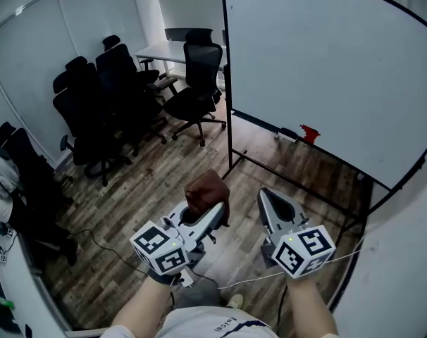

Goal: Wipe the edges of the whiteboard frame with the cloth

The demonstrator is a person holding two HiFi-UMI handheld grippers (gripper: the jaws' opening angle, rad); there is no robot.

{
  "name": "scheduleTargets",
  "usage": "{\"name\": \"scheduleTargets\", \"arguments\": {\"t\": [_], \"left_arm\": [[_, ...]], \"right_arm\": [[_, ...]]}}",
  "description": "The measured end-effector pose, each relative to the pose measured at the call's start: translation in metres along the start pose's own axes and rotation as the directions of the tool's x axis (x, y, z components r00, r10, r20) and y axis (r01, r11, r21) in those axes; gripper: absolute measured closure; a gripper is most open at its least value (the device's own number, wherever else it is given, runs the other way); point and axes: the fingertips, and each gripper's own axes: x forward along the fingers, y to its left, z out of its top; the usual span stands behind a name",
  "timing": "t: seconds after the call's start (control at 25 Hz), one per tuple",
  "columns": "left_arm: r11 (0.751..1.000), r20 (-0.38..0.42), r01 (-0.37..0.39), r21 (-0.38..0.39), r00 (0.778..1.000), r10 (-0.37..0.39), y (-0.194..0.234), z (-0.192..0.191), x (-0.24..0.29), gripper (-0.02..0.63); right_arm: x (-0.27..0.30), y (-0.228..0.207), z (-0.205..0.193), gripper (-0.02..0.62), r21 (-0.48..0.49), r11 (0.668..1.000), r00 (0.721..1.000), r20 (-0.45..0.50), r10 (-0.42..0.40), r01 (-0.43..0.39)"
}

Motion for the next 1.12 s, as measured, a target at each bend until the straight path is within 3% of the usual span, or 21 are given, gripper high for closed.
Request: {"name": "scheduleTargets", "arguments": {"t": [0.52, 0.8, 1.12], "left_arm": [[0.999, 0.034, -0.008, -0.032, 0.999, 0.009, 0.076, 0.005, 0.025, 0.541], [1.0, 0.018, -0.009, -0.012, 1.0, 0.009, 0.175, 0.015, 0.077, 0.541], [0.999, 0.009, 0.038, 0.006, 0.999, -0.038, 0.266, 0.046, 0.112, 0.541]], "right_arm": [[0.052, -0.028, -0.013, 0.594, -0.02, 1.0, 0.999, -0.034, -0.005, 0.004], [0.156, -0.074, -0.013, 0.594, -0.025, 1.0, 0.998, -0.067, -0.011, 0.009], [0.264, -0.09, 0.003, 0.594, -0.035, 0.999, 0.999, -0.037, -0.015, 0.013]]}}
